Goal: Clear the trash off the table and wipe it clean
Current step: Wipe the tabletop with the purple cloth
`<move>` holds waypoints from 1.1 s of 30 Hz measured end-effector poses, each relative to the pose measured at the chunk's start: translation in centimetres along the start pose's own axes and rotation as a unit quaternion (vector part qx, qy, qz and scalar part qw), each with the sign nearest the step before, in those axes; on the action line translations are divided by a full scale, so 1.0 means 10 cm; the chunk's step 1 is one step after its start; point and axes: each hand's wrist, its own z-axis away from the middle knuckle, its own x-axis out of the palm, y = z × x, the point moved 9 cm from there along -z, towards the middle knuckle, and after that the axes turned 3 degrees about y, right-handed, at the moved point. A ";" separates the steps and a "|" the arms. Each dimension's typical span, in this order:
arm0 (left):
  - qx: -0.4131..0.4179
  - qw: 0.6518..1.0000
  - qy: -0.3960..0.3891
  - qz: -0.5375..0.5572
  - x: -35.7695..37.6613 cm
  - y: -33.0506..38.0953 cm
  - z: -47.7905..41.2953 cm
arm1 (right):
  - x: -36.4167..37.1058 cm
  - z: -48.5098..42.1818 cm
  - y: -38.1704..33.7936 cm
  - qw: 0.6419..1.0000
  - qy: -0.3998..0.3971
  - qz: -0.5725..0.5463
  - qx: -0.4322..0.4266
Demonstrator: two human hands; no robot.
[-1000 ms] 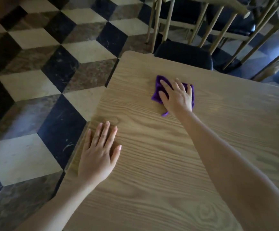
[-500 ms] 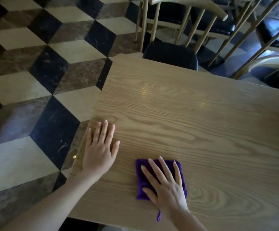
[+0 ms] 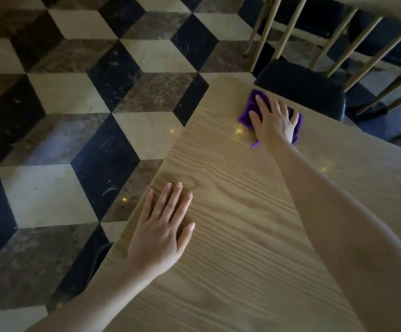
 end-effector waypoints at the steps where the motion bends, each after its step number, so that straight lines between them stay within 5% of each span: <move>1: -0.002 1.000 -0.002 0.003 0.01 0.00 0.00 | 0.02 -0.13 -0.14 1.000 -0.001 -0.002 -0.007; 13: -0.022 1.000 0.007 0.006 0.02 -0.06 -0.01 | 0.15 -0.50 -1.05 0.993 0.018 0.005 -0.116; 21: 0.011 1.000 0.023 -0.001 -0.02 -0.14 0.26 | 0.17 0.50 -1.17 0.993 0.005 -0.009 -0.120; 33: -0.065 0.998 0.022 0.015 -0.02 -0.50 1.65 | 0.22 2.42 -1.56 0.990 -0.036 -0.010 -0.133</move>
